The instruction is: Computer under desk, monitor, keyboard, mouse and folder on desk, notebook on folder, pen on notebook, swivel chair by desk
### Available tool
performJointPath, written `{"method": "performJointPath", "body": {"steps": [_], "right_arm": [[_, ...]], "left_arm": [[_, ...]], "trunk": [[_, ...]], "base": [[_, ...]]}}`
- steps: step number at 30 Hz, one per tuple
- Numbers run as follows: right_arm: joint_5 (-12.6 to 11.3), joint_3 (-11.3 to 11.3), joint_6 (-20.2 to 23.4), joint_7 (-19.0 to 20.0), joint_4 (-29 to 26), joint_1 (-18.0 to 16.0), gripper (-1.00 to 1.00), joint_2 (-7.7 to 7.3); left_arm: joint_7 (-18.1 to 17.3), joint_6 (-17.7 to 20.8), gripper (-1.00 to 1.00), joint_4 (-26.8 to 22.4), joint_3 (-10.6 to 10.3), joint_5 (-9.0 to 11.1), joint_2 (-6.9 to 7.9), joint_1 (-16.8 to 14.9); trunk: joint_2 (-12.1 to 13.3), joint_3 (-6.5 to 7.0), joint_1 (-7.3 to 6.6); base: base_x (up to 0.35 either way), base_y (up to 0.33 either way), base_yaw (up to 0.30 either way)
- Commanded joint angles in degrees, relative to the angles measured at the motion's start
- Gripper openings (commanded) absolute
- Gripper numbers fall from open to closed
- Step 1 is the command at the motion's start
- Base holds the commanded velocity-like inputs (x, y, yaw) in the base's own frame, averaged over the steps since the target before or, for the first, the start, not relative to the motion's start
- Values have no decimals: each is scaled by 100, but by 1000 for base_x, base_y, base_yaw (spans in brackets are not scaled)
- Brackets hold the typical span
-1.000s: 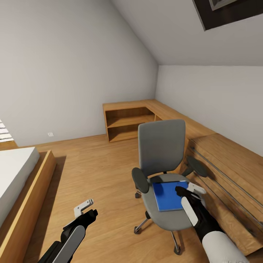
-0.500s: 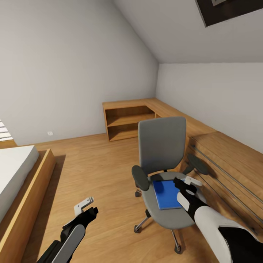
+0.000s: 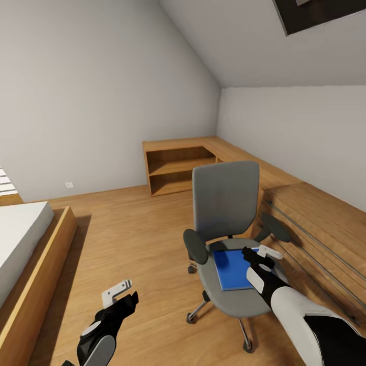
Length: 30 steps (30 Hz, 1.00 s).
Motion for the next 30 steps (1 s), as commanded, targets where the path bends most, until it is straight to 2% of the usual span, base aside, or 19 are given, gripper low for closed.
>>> {"method": "performJointPath", "body": {"steps": [1,7,11,19,30], "right_arm": [[-21,-13,-21,-2,6,-4,100,1],[-45,-33,319,-10,35,-4,100,-33],[-59,-44,594,-8,34,-4,100,-128],[-63,-47,672,-8,35,-4,100,-158],[-83,-62,847,-16,42,-4,100,-360]], "left_arm": [[43,18,100,-6,-14,25,6,-5],[49,18,100,2,-30,23,7,-3],[48,23,100,8,-29,25,7,-2],[53,26,100,35,-32,30,7,-2],[40,26,100,65,-35,25,1,-2]], "trunk": [[-3,-5,0],[-3,-5,0],[-3,-5,0],[-3,-5,0],[-3,-5,0]], "base": [[0,0,0],[148,0,0],[207,0,0],[172,0,0],[105,-12,0]]}}
